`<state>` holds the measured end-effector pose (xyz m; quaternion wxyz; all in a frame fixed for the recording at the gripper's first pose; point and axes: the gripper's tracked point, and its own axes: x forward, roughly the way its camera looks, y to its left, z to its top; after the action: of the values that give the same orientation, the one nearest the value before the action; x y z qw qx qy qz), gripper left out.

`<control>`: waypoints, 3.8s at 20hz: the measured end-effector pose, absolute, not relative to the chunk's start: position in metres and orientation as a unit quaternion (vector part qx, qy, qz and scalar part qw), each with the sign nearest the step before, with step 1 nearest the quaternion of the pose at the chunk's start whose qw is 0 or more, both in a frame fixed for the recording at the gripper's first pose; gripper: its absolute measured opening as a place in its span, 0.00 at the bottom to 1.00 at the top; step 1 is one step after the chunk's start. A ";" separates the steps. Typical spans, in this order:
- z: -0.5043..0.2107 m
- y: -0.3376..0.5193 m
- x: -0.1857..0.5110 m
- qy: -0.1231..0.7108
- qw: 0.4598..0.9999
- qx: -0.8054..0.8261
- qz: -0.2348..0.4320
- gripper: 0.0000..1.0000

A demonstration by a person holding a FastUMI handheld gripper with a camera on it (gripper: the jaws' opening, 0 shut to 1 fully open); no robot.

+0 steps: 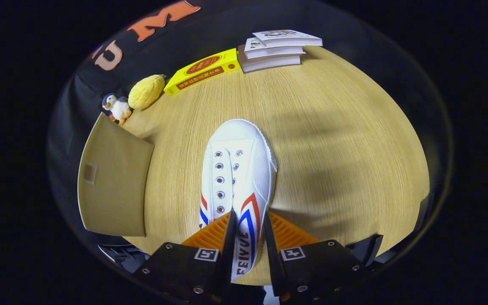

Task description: Open the storage box then place both shoes into the box .Put the left shoe in first, then the right shoe, with the right side of both shoes facing outward in a uniform manner.

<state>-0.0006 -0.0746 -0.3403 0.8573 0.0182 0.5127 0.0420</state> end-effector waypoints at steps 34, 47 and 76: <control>-0.170 0.089 -0.018 0.349 0.904 0.212 0.128 0.00; -0.210 0.230 -0.022 0.384 0.907 0.130 0.116 0.00; -0.097 0.152 -0.001 0.237 0.969 -0.016 0.071 0.99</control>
<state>-0.0014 0.1519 -0.0974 0.9688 -0.0163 0.2369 0.0712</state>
